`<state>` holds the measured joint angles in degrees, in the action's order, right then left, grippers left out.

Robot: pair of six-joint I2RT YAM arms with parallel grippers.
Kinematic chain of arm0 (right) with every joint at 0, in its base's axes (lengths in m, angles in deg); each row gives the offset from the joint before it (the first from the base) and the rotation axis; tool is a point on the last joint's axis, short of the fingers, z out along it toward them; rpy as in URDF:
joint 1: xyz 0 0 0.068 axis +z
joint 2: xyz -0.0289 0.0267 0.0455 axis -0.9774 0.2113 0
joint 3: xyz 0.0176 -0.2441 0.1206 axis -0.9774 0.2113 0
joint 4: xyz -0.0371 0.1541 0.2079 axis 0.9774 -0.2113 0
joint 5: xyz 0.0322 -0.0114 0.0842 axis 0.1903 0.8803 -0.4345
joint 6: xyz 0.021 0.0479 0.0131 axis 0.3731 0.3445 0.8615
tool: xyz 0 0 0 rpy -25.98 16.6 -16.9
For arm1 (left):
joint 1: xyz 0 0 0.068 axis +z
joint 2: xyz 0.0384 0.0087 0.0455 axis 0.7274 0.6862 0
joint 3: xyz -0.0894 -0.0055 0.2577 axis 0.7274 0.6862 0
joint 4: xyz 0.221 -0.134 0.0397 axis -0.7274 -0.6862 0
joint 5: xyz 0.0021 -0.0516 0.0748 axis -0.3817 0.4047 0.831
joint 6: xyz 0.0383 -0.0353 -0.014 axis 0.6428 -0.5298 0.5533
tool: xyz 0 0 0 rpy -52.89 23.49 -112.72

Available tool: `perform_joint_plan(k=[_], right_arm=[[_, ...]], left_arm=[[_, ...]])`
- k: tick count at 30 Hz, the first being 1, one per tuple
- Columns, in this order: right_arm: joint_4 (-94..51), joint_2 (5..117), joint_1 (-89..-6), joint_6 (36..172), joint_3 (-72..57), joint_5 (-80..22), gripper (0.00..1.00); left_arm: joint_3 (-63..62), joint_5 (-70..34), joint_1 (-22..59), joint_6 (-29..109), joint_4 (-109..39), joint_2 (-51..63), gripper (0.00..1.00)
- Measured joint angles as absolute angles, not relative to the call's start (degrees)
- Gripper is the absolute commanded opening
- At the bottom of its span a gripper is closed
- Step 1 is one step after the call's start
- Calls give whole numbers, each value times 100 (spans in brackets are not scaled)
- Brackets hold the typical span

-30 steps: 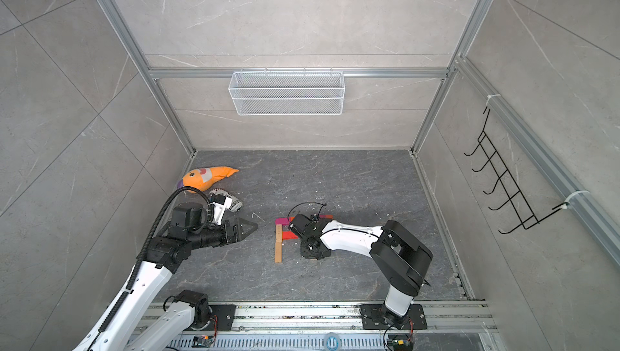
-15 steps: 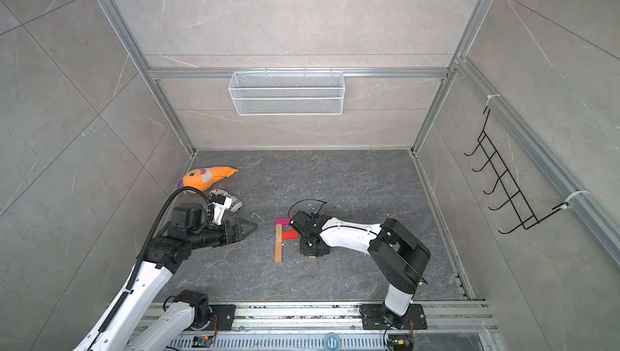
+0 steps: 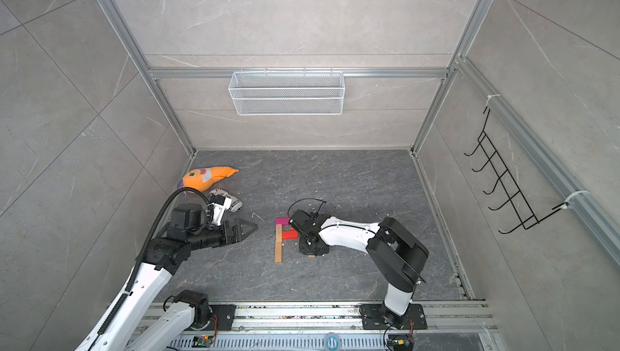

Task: Assemble the letter p with building blocks
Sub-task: Assemble the building block at the center of the board.

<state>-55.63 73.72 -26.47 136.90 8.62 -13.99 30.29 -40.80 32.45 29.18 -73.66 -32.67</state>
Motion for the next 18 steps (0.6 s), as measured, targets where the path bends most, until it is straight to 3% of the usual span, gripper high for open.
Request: perform_joint_plan(k=[6, 11, 18], right_arm=[[-5567, 7372, -2658, 13751, 862, -1396, 41], [-5674, 7291, -2680, 13773, 807, -1377, 50], [-5923, 6347, -2997, 13550, 451, -1379, 63]], left_arm=[[3031, -4080, 3245, 2918, -7366, -3267, 97], [3029, -4074, 3245, 2918, -7366, -3267, 98], [3029, -4061, 3245, 2918, -7366, -3267, 100]])
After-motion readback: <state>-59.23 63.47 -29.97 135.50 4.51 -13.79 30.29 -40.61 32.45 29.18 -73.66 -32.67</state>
